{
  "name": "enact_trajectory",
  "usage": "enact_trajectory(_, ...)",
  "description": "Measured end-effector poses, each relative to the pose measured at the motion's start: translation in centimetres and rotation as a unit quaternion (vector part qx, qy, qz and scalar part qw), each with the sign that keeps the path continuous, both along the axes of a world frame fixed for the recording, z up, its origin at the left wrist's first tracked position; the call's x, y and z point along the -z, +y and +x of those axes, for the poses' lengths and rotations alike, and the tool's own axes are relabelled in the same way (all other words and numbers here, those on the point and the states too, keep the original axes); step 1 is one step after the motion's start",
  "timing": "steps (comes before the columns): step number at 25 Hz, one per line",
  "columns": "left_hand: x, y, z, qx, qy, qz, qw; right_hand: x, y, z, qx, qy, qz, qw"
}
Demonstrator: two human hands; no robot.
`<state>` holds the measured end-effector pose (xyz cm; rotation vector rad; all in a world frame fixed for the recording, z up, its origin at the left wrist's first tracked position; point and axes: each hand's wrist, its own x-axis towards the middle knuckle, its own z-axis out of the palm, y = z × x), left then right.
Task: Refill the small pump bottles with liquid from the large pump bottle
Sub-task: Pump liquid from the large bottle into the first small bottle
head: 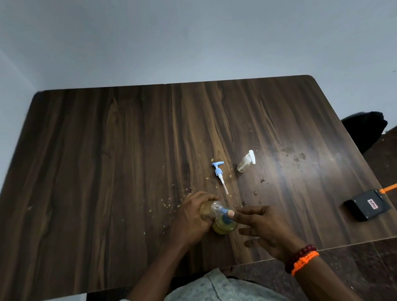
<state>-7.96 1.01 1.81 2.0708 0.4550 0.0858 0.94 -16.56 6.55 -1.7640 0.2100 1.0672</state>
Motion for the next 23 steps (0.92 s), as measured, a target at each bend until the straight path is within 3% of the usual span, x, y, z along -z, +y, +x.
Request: enact_trajectory(23,-0.05,-0.07,-0.29,-0.003,-0.003,-0.006,1.0,0.18,0.57,-0.36,0.025,-0.02,0.009,0.999)
